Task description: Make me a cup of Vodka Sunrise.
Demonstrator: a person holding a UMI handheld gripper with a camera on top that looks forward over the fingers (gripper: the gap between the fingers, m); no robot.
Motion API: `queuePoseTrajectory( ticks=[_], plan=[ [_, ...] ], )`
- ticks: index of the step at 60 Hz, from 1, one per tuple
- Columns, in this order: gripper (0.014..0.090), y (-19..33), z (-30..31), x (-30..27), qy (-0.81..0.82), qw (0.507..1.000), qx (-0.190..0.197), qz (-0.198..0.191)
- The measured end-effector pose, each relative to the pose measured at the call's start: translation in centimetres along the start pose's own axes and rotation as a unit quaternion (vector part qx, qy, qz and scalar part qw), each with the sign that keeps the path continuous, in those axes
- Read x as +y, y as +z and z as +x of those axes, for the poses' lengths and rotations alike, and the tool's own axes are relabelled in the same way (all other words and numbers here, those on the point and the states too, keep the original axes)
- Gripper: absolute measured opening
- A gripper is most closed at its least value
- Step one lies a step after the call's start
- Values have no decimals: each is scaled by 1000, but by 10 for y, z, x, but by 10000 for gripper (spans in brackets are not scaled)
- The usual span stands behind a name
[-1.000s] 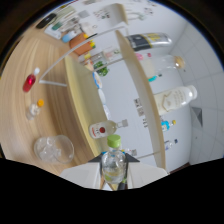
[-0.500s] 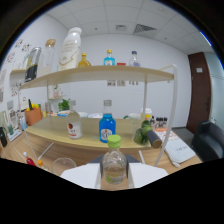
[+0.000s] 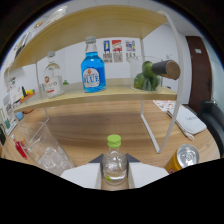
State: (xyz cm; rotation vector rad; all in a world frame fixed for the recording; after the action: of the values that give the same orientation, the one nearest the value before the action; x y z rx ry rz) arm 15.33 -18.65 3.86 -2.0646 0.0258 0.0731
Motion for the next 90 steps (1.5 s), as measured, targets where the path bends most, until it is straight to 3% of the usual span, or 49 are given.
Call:
queuePoseTrajectory(
  ticks=[9,29,35,43,56,67,90],
  plan=[
    [360,3,0,15,-4,1000,12,-25],
    [377,-6,0,23,-4,999,19,-41],
    [528,-16,4,16,-17,999,35,-37],
    [859,-42,1,-8,-25,999,43,-19],
    [864,-110,-18,-50,-43,996,74,-3],
    [857,-159,-57,-50,-23,997,70,-28],
    [856,-193,-118,-29,-19,996,60,-59]
  ],
)
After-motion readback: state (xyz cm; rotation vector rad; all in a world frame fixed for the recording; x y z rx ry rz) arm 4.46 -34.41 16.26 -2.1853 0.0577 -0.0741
